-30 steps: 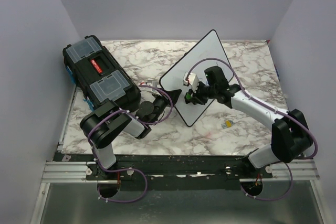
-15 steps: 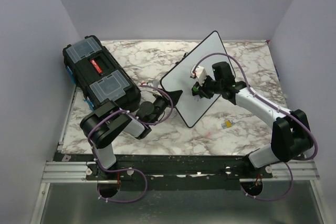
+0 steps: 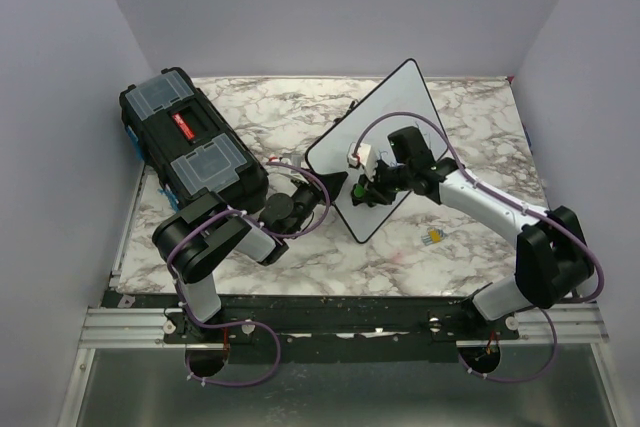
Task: Erase the whiteboard
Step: Erase the whiteboard at the center of the board.
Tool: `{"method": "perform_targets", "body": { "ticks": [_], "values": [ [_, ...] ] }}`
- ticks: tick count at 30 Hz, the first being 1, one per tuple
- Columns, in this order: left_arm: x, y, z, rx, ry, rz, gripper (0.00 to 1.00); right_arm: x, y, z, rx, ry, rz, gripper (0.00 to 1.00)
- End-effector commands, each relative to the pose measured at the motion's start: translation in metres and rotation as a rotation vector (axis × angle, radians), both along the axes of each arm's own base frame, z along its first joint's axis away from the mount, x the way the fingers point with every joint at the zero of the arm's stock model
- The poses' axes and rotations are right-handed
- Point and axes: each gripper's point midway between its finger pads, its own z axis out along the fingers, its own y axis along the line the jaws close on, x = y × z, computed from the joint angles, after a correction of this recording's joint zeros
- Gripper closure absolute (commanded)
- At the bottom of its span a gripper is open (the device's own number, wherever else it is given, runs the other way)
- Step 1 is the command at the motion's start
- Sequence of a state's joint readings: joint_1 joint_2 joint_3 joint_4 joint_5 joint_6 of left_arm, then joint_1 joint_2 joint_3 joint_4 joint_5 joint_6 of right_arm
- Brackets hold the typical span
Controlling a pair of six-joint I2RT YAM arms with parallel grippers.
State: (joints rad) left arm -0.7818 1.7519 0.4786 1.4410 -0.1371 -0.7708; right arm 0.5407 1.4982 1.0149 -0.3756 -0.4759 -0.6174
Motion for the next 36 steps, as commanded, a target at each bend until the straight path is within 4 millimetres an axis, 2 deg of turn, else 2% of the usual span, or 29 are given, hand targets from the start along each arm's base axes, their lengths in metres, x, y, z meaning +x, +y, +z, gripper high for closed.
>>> {"method": "perform_targets", "body": {
  "ticks": [1,3,5,8,10,12,15,18,21,23,26,32,34,36],
  "values": [
    [-0.023,-0.019,0.060,-0.114,-0.156,-0.124,1.00,0.045,0.000,0.041,0.079,-0.146,-0.189,0.99],
    [-0.024,-0.020,0.059,-0.114,-0.156,-0.130,1.00,0.059,-0.015,0.043,0.085,-0.168,-0.260,0.99],
    [-0.025,-0.020,0.060,-0.114,-0.157,-0.133,1.00,0.068,-0.029,0.036,0.075,-0.152,-0.307,0.99],
    [-0.026,-0.021,0.061,-0.114,-0.160,-0.136,1.00,0.070,-0.047,0.019,0.045,-0.117,-0.333,0.99],
    [-0.026,-0.021,0.060,-0.113,-0.160,-0.136,1.00,0.065,-0.053,0.005,0.016,-0.101,-0.320,0.99],
    [-0.026,-0.020,0.061,-0.115,-0.161,-0.136,1.00,0.050,-0.051,-0.007,0.002,-0.065,-0.251,0.99],
    [-0.025,-0.021,0.061,-0.116,-0.163,-0.135,1.00,0.016,-0.039,-0.023,0.017,0.050,-0.094,0.99],
    [-0.025,-0.021,0.061,-0.116,-0.162,-0.136,1.00,-0.014,-0.023,-0.031,0.025,0.127,0.014,0.99],
    [-0.025,-0.022,0.061,-0.112,-0.160,-0.136,1.00,-0.029,-0.011,-0.032,0.022,0.130,0.069,0.99],
    [-0.025,-0.021,0.062,-0.110,-0.163,-0.135,1.00,-0.024,-0.009,-0.027,0.029,0.117,0.045,0.99],
    [-0.025,-0.022,0.061,-0.105,-0.163,-0.135,1.00,0.005,-0.017,-0.017,0.004,0.055,-0.074,0.99],
    [-0.025,-0.021,0.063,-0.104,-0.166,-0.138,1.00,0.072,-0.059,0.012,0.034,-0.077,-0.352,0.99],
    [-0.025,-0.022,0.062,-0.104,-0.167,-0.139,1.00,0.083,-0.067,0.018,0.037,-0.093,-0.387,0.99],
    [-0.025,-0.022,0.063,-0.106,-0.168,-0.141,1.00,0.081,-0.066,0.018,0.034,-0.099,-0.355,0.99]
  ]
}}
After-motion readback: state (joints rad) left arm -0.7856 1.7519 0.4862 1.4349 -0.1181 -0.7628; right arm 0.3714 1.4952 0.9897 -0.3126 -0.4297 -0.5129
